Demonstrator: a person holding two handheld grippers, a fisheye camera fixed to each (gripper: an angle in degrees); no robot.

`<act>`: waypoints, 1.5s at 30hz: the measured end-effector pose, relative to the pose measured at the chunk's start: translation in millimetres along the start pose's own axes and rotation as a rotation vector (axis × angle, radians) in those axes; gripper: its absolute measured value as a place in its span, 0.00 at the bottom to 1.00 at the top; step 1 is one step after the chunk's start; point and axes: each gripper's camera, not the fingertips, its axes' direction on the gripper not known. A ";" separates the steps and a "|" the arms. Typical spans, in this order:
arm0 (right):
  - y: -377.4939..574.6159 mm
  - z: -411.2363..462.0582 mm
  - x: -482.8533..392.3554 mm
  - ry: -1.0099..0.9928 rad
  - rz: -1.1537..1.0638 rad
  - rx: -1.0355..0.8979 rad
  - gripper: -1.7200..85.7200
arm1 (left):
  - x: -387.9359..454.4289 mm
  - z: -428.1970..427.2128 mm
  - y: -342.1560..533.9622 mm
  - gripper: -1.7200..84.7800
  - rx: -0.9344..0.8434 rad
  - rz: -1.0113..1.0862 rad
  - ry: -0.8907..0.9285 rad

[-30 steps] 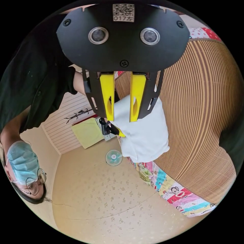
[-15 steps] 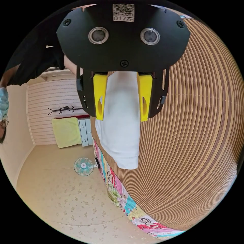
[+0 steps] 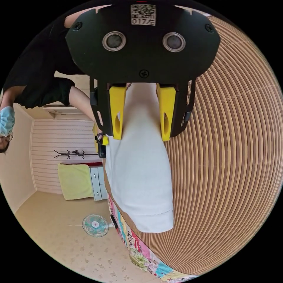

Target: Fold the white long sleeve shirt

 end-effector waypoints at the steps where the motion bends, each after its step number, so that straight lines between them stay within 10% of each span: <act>1: 6.3 -4.4 -13.4 -0.003 0.005 -0.009 0.22 | 5.9 2.2 6.6 0.21 -0.017 0.008 0.034; 22: 157.5 -376.4 -437.7 0.289 -0.140 0.271 0.18 | 379.9 269.8 -17.3 0.20 -0.302 0.384 0.430; 31: 75.8 -409.6 -370.8 0.922 0.352 0.042 0.19 | 383.5 420.2 15.7 0.18 -0.653 0.214 -0.249; 40: 110.7 -260.7 -524.2 1.136 0.249 0.804 0.14 | 249.1 266.4 71.7 0.16 -0.709 -0.239 -0.750; 45: 116.2 -130.2 -444.0 1.087 0.470 0.882 0.11 | 236.2 138.1 91.0 0.16 -0.394 -0.610 -0.743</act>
